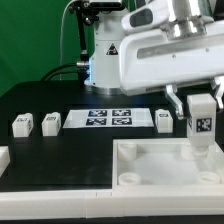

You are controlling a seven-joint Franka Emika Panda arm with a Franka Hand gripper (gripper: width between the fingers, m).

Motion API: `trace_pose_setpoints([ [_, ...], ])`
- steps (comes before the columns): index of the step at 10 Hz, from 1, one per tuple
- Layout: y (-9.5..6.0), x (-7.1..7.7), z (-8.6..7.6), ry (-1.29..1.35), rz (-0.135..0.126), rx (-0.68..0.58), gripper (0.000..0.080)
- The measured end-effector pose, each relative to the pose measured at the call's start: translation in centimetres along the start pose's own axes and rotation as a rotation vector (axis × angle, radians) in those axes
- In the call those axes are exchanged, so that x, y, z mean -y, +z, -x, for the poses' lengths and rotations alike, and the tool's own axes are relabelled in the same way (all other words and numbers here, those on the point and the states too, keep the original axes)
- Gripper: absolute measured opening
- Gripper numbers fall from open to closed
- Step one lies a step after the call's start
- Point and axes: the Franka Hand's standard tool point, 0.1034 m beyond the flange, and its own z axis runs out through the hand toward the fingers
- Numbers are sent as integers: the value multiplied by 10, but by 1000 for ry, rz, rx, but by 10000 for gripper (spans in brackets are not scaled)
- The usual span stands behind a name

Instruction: Assemble one leg

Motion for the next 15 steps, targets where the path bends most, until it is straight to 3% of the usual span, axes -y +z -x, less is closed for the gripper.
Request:
trace_pose_setpoints([
  [5,22,3,1,7,-6,9,294],
  [12,21,16,5,-10,-18,5,294],
  [15,20,14,10,-13,-12,-18,294],
])
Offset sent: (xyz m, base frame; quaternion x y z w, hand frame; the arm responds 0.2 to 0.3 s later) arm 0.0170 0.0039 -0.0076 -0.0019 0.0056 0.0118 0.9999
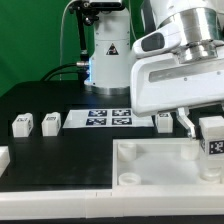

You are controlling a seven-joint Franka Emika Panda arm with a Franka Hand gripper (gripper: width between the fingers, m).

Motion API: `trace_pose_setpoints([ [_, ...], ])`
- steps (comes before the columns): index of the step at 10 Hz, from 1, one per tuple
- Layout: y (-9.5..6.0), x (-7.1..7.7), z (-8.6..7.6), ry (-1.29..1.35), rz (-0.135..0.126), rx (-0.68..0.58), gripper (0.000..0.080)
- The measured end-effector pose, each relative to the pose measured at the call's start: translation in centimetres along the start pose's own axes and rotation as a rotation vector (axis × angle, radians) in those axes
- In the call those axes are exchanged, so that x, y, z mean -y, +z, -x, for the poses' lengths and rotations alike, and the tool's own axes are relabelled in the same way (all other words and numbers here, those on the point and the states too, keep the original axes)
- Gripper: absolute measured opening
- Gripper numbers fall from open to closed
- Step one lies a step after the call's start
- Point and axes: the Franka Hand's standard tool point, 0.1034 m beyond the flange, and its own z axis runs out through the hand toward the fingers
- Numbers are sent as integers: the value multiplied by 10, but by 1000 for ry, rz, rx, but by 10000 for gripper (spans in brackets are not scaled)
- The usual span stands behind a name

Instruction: Assemble one leg

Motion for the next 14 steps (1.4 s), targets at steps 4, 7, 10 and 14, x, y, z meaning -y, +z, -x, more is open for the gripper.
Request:
trace_pose_setpoints([
  [4,2,-2,12,-1,3,16,294],
  [7,11,-3,16,1,7,7,294],
  [10,11,-3,16,1,6,14,294],
  [14,12,-3,18,2,6,21,632],
])
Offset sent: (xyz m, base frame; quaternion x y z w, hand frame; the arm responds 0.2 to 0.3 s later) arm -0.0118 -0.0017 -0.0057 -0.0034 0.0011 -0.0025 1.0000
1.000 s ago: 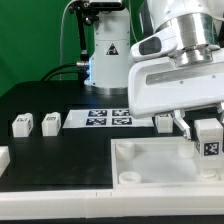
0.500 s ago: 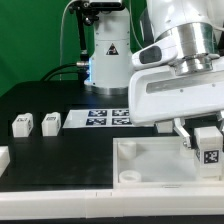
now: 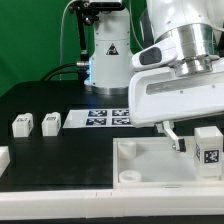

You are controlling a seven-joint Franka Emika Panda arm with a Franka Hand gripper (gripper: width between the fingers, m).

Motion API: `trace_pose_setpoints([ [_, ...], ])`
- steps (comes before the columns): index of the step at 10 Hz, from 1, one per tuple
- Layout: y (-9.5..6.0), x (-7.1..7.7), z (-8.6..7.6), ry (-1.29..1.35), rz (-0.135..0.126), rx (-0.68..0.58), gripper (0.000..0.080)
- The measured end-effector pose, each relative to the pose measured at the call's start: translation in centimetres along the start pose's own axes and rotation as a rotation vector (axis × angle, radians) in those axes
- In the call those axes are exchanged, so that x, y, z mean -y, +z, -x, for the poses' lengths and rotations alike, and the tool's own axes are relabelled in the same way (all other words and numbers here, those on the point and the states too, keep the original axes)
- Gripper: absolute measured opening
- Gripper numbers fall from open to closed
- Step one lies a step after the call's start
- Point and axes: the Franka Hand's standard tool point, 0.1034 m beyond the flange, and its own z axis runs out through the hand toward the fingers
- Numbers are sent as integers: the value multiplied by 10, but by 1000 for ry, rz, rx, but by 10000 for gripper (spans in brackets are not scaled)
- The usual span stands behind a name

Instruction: Assemble one leg

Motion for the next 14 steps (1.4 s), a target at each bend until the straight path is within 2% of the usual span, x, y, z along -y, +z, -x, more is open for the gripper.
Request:
trace_pose_setpoints([
  [5,-1,0,0,0,-1,13,649],
  [6,-12,0,-9,0,-6,37,649],
  [8,-25,-4,-21,9,-14,118,649],
  [10,-22,-13,-24,23,-7,120,649],
  [11,-18,-11,-15,37,-22,237,649],
  [14,-13,-1,-17,72,-70,553,649],
])
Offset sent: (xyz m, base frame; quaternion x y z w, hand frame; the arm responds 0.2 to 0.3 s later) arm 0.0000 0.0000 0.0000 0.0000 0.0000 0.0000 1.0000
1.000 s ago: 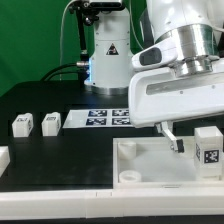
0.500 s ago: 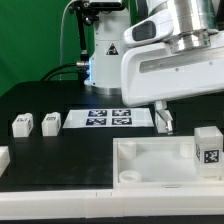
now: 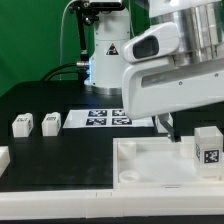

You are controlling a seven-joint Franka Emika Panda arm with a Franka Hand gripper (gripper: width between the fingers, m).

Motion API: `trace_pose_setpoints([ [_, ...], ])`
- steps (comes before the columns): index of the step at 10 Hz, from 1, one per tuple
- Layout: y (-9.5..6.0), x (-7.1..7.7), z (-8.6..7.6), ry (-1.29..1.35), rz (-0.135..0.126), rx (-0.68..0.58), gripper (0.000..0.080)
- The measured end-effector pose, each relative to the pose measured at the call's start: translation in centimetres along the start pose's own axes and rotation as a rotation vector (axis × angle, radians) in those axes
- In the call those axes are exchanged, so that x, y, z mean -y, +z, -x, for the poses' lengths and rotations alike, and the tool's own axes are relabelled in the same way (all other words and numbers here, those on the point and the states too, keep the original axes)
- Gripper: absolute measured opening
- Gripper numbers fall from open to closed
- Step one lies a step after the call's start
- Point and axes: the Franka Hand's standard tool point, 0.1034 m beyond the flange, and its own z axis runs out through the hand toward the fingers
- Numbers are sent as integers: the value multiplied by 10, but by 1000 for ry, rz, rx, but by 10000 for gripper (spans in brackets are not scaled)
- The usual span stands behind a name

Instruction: Assemble one leg

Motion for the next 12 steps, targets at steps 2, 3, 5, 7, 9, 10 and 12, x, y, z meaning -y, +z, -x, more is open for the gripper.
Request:
trace_pose_setpoints([
  [2,-2,5,-2,4,-26,193,649],
  [3,-1,4,-9,4,-31,214,649],
  [5,5,0,-12,6,-23,184,649],
  [7,6,0,-12,8,-24,185,521],
  [9,5,-1,-12,29,-22,184,385],
  [10,5,-1,-12,52,-20,184,295],
  [12,6,-1,-13,192,-8,181,295],
])
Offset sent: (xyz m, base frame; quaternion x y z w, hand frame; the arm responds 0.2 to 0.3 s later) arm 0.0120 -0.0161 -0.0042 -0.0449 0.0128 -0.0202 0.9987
